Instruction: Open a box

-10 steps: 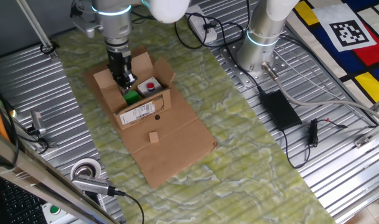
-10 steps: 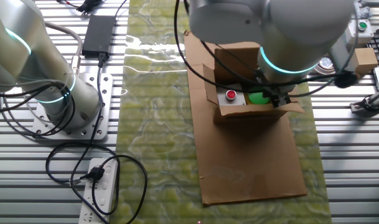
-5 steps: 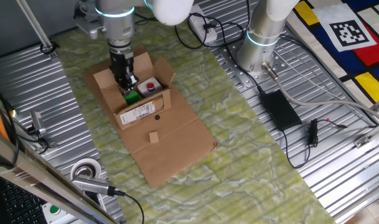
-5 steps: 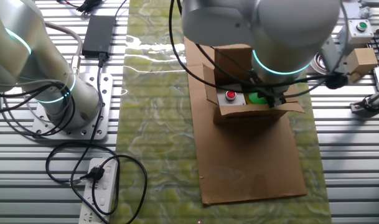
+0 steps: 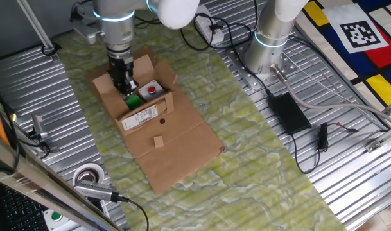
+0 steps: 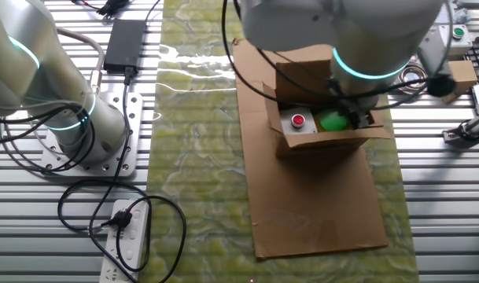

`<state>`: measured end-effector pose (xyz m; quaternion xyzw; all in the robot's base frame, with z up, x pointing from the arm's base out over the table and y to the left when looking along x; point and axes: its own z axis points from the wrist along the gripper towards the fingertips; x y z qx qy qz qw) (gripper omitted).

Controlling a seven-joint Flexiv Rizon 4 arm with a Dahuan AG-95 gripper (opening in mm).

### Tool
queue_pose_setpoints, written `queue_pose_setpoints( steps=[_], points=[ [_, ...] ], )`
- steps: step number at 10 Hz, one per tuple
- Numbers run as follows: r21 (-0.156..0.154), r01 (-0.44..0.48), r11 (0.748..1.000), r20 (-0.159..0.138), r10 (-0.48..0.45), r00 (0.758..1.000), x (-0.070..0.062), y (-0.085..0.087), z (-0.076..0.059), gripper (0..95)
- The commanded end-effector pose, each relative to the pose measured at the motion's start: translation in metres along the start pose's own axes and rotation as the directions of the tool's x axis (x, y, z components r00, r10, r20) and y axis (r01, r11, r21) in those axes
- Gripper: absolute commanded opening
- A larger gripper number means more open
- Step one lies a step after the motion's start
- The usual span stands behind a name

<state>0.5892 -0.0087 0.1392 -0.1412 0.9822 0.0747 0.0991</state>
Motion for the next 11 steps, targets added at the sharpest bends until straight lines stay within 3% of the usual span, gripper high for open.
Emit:
queue_pose_setpoints(
  steps=[1,6,7,11],
  points=[
    [-0.003,-0.001,1.000,-0.005,0.001,1.000,-0.006,0.000,-0.006,0.0],
    [-0.007,-0.014,1.000,-0.018,0.014,1.000,-0.036,0.004,-0.020,0.0],
    [-0.005,-0.020,1.000,-0.024,0.020,1.000,-0.051,0.007,-0.025,0.0],
    [0.025,0.011,1.000,-0.039,-0.010,0.999,-0.068,0.011,-0.027,0.0]
  ],
)
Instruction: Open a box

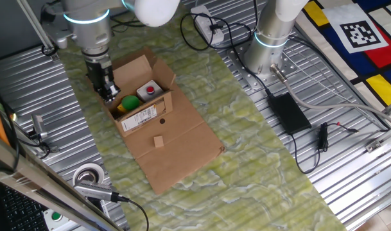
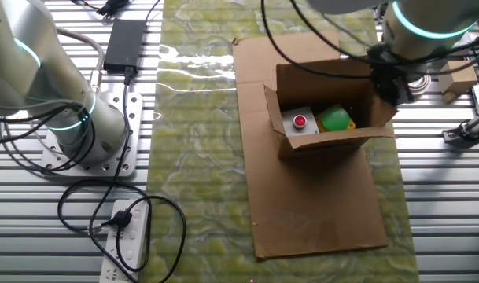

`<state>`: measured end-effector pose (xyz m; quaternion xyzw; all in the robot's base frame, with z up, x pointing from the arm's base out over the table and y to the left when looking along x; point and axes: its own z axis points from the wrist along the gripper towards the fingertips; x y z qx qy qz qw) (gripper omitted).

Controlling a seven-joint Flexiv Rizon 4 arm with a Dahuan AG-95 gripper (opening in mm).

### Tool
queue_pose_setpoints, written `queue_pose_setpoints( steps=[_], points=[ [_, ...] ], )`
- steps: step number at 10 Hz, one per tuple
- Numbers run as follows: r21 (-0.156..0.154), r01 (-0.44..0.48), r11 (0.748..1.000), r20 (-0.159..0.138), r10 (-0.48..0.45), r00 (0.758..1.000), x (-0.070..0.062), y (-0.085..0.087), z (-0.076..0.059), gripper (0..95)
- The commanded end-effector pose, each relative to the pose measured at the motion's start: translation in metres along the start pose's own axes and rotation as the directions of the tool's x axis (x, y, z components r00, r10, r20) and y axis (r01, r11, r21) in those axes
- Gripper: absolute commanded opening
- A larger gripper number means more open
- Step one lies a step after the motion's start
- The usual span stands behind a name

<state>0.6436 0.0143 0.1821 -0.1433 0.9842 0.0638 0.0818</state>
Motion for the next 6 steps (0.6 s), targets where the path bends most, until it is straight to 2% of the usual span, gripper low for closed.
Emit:
queue_pose_setpoints(
  steps=[1,3,6],
  points=[
    [0.017,0.014,1.000,-0.001,-0.014,1.000,-0.004,0.000,0.005,0.0],
    [0.030,0.017,0.999,0.001,-0.017,1.000,-0.010,0.001,0.015,0.0],
    [0.045,0.032,0.998,-0.001,-0.032,0.999,-0.013,0.005,0.019,0.0]
  ],
)
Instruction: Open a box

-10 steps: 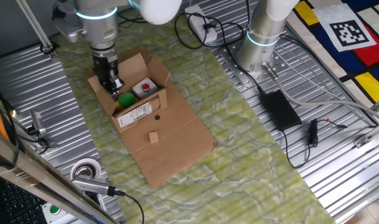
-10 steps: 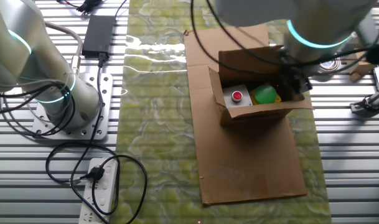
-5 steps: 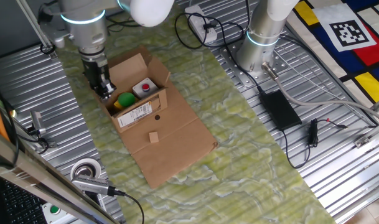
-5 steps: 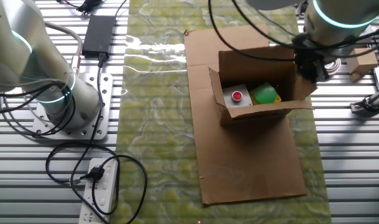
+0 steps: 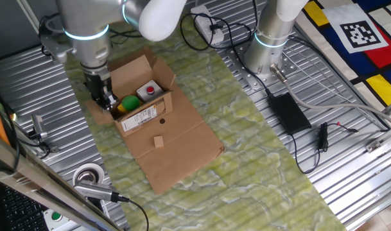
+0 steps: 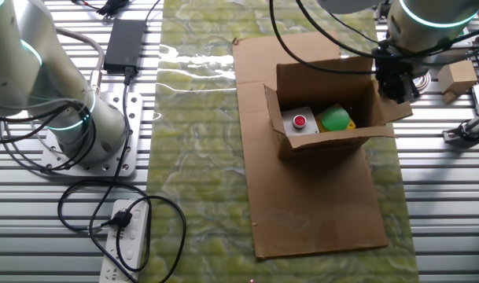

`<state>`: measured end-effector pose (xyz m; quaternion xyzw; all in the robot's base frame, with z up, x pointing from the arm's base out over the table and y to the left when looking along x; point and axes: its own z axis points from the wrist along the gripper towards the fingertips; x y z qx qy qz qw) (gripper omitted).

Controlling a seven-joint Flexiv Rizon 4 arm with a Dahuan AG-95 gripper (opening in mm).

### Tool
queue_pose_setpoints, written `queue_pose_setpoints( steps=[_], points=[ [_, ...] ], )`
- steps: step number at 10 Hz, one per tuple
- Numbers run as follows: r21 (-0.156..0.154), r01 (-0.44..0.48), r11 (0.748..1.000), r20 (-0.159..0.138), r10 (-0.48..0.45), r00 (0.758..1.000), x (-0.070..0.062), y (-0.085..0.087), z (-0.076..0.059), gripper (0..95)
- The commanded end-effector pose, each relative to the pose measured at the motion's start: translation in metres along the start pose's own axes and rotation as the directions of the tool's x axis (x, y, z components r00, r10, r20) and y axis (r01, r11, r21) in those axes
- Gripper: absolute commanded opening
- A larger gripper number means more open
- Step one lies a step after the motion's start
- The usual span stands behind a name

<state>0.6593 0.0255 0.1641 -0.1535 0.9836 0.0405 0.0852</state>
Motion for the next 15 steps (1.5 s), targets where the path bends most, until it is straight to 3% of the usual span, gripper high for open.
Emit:
queue_pose_setpoints(
  steps=[1,5,8,11,15],
  points=[
    [0.005,0.019,1.000,0.001,-0.019,1.000,0.001,0.001,-0.002,0.0],
    [0.038,0.082,0.996,0.002,-0.082,0.997,0.001,0.002,-0.002,0.0],
    [0.061,0.176,0.982,-0.006,-0.176,0.984,0.000,-0.008,-0.018,0.0],
    [0.110,0.234,0.966,0.001,-0.236,0.972,0.002,-0.014,-0.028,0.0],
    [0.148,0.235,0.961,0.012,-0.239,0.971,0.002,-0.010,-0.017,0.0]
  ],
)
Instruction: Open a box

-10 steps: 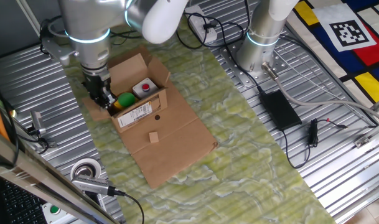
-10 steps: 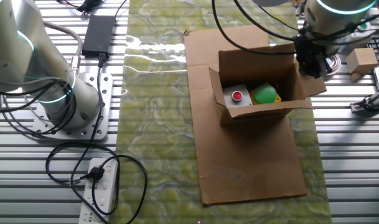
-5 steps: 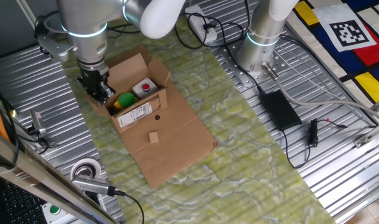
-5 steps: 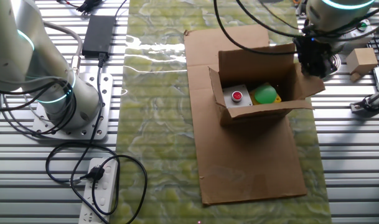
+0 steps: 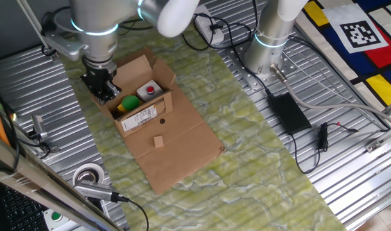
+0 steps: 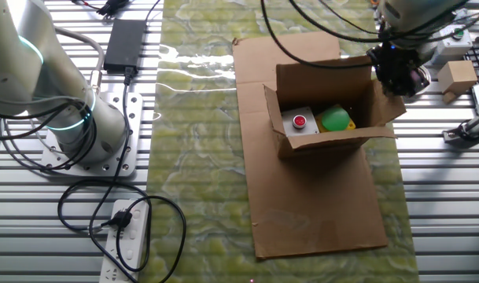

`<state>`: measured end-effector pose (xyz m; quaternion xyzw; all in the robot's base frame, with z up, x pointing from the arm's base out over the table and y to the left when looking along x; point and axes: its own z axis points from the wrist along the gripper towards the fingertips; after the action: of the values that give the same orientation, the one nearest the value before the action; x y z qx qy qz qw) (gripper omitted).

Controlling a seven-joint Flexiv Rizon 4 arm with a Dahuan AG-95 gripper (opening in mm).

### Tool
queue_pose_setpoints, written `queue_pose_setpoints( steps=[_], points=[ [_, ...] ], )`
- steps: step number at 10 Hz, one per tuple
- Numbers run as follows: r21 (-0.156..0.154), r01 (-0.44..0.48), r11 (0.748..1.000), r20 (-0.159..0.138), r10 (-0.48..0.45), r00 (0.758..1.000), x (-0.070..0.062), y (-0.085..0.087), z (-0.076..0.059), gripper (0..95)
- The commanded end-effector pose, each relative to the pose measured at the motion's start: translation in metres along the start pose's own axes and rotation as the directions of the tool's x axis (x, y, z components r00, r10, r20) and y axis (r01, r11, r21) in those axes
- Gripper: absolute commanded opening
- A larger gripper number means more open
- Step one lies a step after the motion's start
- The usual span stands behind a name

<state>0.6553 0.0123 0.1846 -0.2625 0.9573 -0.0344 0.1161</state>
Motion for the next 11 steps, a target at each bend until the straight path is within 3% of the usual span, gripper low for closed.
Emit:
queue_pose_setpoints(
  steps=[1,4,7,10,11],
  points=[
    [0.020,0.021,1.000,0.003,-0.021,1.000,-0.0044,0.0025,0.0069,0.0],
    [0.030,0.039,0.999,0.027,-0.040,0.999,-0.0068,0.0059,0.0095,0.0],
    [0.022,0.067,0.998,0.031,-0.067,0.997,-0.0042,0.0076,0.0130,0.0],
    [0.011,0.116,0.993,0.020,-0.116,0.993,-0.0028,0.0077,0.0138,0.0],
    [-0.007,0.089,0.996,0.007,-0.089,0.996,-0.0028,0.0076,0.0137,0.0]
  ],
)
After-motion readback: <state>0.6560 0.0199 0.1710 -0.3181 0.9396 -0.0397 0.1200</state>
